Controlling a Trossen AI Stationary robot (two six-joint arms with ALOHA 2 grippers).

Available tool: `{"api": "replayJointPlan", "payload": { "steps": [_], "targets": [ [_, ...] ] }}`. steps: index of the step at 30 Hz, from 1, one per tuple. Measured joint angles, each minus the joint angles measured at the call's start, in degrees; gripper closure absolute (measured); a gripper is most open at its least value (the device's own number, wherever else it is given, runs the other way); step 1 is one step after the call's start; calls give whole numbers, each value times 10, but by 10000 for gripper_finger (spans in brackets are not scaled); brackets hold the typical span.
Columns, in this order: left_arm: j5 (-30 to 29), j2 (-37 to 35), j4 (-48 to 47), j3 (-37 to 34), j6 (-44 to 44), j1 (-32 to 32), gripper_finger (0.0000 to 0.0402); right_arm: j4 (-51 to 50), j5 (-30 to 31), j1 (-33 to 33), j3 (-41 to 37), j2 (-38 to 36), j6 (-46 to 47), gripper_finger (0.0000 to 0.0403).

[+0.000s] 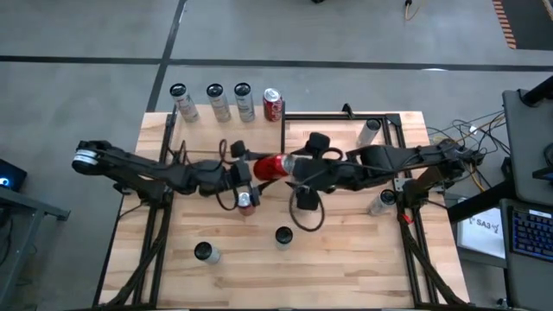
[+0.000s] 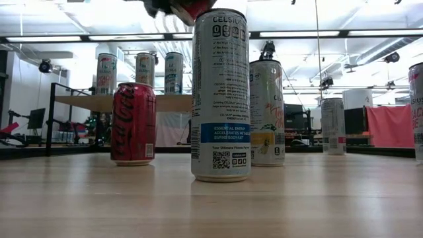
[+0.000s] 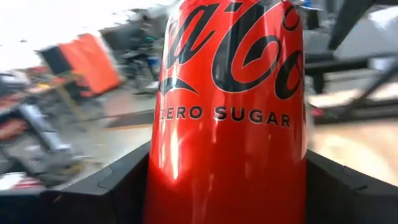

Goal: Place canned beverage on shelf
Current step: Put the right red soda can on the shelf aligned with the other red soda can

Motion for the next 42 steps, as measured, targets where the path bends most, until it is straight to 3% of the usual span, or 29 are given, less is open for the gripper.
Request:
{"api": "replayJointPlan", "payload": {
  "steps": [3,6,14,18,21,27,31,37,42],
  "targets": [
    [-45,-7,17,-2,18,-18,114,3,14,0,13,-8,0,37],
    [-47,-13,47,-16,31,-25,114,28,15,3,10,-17,-18,37],
    [-37,-62,263,-132,55,-29,114,132,38,29,-63,-57,-57,35],
    [-36,-70,355,-177,57,-30,114,243,55,27,-142,-72,-64,35],
    [-35,-63,400,-192,56,-30,114,383,54,17,-215,-73,-86,35],
    [-35,-44,434,-201,61,-32,114,698,51,5,-341,-58,-150,35],
    [-38,-35,442,-200,62,-32,114,839,34,0,-390,-46,-154,35],
    [-41,-25,450,-190,61,-32,114,886,31,-21,-407,-27,-101,35],
    [-43,-11,452,-175,74,-31,114,895,-10,-38,-394,-5,-74,35]
  ]
}}
